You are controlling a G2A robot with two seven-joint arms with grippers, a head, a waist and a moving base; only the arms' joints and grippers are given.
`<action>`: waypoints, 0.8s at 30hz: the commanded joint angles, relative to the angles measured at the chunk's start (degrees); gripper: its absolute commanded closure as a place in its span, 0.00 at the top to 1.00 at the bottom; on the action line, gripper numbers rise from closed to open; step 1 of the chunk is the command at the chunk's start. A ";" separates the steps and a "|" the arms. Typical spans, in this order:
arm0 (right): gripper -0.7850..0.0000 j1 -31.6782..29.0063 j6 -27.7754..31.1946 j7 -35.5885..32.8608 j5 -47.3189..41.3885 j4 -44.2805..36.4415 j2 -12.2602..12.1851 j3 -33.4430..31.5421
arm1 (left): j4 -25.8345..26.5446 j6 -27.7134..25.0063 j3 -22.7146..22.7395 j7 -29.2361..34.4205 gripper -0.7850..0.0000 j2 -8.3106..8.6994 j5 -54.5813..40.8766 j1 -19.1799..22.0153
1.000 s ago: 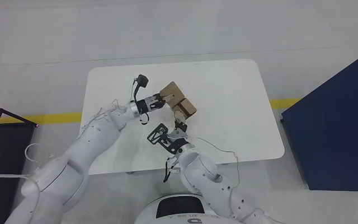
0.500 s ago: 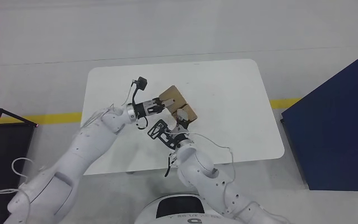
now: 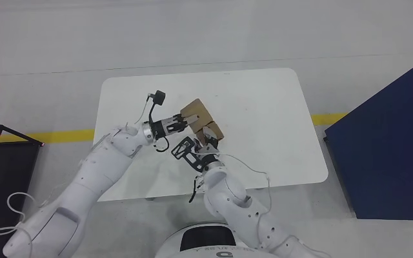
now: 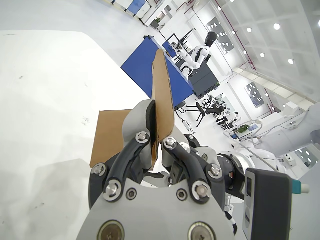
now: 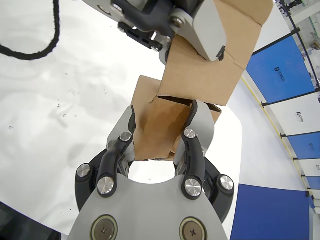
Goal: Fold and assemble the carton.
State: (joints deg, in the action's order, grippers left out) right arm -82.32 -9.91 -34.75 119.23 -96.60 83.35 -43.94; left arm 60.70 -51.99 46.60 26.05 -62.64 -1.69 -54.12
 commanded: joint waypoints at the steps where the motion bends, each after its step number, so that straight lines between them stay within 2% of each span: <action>1: 0.49 -0.44 -0.90 0.83 -0.26 -0.65 0.05 -0.39 | 0.20 0.57 0.38 0.00 0.00 0.03 -0.21 -0.32; 7: 0.53 -4.11 -0.07 5.24 0.39 -4.02 -0.48 -1.18 | -0.31 2.88 1.02 0.07 0.00 -0.21 -1.92 -1.02; 9: 0.49 -4.98 1.51 5.90 1.03 -4.55 -0.68 -1.22 | -0.62 3.23 0.67 0.87 0.00 -0.49 -3.17 -1.06; 14: 0.45 -5.18 2.75 4.96 2.83 -4.23 -0.63 -1.17 | -1.76 3.47 0.11 2.43 0.00 -1.17 -5.30 -0.53; 20: 0.40 -3.87 1.61 2.04 4.28 -2.51 0.03 -0.90 | -2.51 2.25 0.62 4.08 0.00 -1.48 -7.52 -0.37; 24: 0.42 -2.63 1.15 0.24 4.15 -0.96 0.62 -0.63 | -2.74 1.62 1.20 5.64 0.00 -1.48 -9.12 -0.49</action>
State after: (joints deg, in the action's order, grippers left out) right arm -85.21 -8.72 -34.19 123.51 -97.87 83.86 -44.61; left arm 57.99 -50.26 47.70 31.31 -64.12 -10.45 -54.58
